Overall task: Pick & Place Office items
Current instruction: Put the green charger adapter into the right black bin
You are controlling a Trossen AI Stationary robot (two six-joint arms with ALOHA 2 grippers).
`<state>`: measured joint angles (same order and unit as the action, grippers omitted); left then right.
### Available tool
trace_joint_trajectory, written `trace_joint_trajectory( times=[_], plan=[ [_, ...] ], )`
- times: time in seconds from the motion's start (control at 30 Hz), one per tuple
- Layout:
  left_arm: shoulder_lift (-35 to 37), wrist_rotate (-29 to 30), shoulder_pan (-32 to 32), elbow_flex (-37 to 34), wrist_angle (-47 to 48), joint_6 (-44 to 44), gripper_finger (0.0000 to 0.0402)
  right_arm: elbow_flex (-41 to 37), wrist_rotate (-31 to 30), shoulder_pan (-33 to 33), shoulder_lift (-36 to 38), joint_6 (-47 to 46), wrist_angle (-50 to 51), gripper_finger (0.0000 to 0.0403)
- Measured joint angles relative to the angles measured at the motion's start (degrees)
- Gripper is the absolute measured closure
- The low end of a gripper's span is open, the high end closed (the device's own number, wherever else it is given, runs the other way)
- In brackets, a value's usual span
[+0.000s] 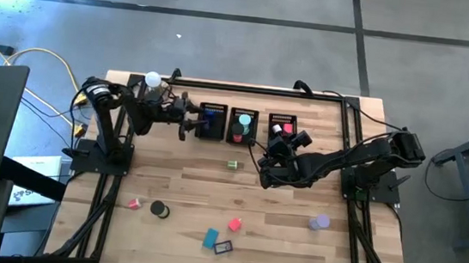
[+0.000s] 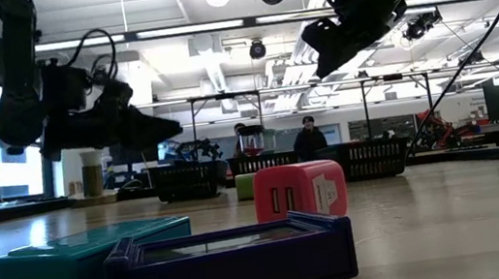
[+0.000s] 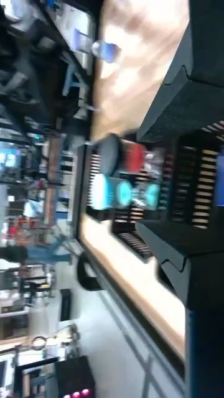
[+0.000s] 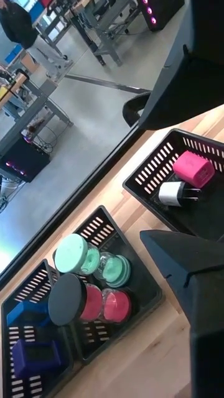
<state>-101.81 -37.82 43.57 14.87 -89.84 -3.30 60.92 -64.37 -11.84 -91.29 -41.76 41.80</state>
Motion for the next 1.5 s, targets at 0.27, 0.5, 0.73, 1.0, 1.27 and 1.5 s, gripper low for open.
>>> trace_joint_trajectory(
  times=[0.27, 0.5, 0.73, 1.0, 1.27, 1.5],
  plan=[
    [12.3, -9.7, -0.2, 0.0, 0.4, -18.4, 0.019, 0.0, 0.0, -0.8, 0.0, 3.5, -3.2, 0.0137],
    [24.1, -16.1, -3.5, 0.0, 0.9, -15.6, 0.019, 0.0, 0.2, -0.9, 0.0, 6.0, -5.5, 0.0137],
    [31.4, -22.9, -10.3, 0.0, 5.9, -10.9, 0.019, 0.0, 2.2, -1.7, 0.0, 6.3, -5.7, 0.0137],
    [37.0, -8.4, -20.3, 3.1, 25.7, 1.5, 0.019, 0.0, 4.8, -3.2, 0.0, 9.0, -7.4, 0.0137],
    [43.1, 18.1, -31.7, 17.6, 72.8, 21.8, 0.019, 0.0, 5.0, -4.5, 0.0, 9.9, -7.8, 0.0137],
    [43.5, 30.6, -40.6, 24.0, 84.2, 18.2, 0.019, 0.0, 20.0, -3.8, 0.0, 20.4, -12.1, 0.0137]
  ],
)
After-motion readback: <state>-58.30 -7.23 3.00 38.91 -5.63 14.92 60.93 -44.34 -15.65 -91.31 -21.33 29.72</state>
